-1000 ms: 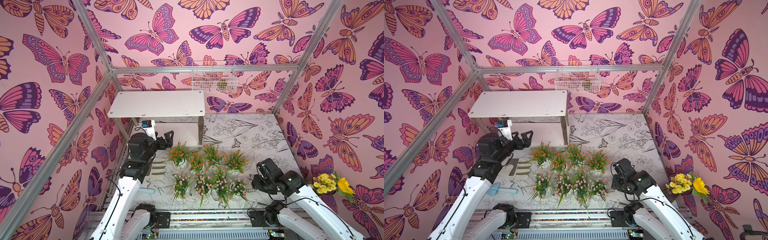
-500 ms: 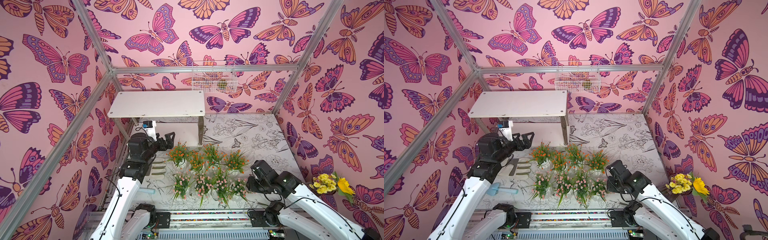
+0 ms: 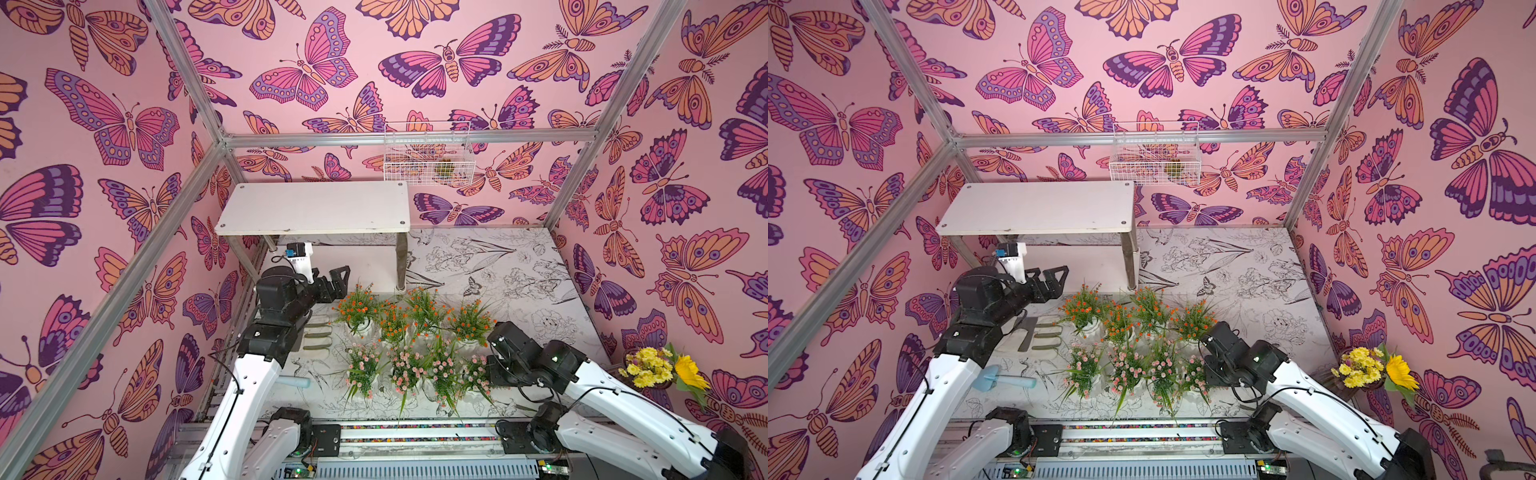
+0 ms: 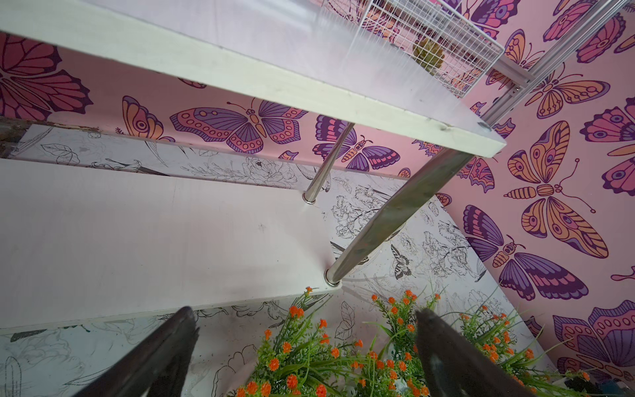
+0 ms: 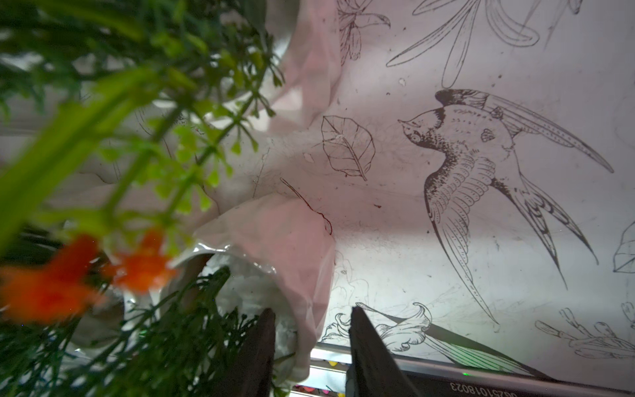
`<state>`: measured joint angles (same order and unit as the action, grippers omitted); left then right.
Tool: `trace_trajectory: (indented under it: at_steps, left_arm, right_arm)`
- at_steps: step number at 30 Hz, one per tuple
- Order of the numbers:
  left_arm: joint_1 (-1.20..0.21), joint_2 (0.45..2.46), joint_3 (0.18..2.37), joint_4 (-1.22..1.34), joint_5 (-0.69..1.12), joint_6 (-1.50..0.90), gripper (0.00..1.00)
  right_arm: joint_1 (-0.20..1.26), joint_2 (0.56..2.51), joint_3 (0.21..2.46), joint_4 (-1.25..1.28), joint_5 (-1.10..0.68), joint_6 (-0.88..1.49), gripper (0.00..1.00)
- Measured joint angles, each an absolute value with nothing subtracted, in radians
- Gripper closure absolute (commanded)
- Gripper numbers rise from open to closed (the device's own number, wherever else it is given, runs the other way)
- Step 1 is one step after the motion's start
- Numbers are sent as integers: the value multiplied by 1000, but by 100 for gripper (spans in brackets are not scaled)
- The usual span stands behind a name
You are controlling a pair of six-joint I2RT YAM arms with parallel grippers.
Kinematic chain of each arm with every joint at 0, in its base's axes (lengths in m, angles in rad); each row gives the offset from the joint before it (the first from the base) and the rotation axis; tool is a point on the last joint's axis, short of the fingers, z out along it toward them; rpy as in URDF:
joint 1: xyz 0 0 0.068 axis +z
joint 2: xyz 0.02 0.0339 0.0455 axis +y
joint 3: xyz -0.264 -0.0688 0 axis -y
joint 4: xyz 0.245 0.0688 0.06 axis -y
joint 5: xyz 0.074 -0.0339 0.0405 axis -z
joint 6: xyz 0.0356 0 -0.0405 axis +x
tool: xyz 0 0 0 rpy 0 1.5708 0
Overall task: Place the baby's breath potted plants on the rack by color
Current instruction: Pick up the baby's breath potted plant from the center of the board.
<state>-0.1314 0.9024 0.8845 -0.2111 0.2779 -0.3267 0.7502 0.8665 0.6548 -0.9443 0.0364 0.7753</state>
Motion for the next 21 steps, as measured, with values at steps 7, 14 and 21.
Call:
trace_trajectory:
  at_steps: [7,14,21]
  left_arm:
    - [-131,902,886,-211,297,-327,0]
    - [-131,900,886,-213,313,-327,0]
    - [-131,896,886,-215,318,-327,0]
  right_arm:
    - [759,871,635,-939,39,786,71]
    - [770,883,620,-900,40,789,78]
    - [776,898,619,-879,29,786,87]
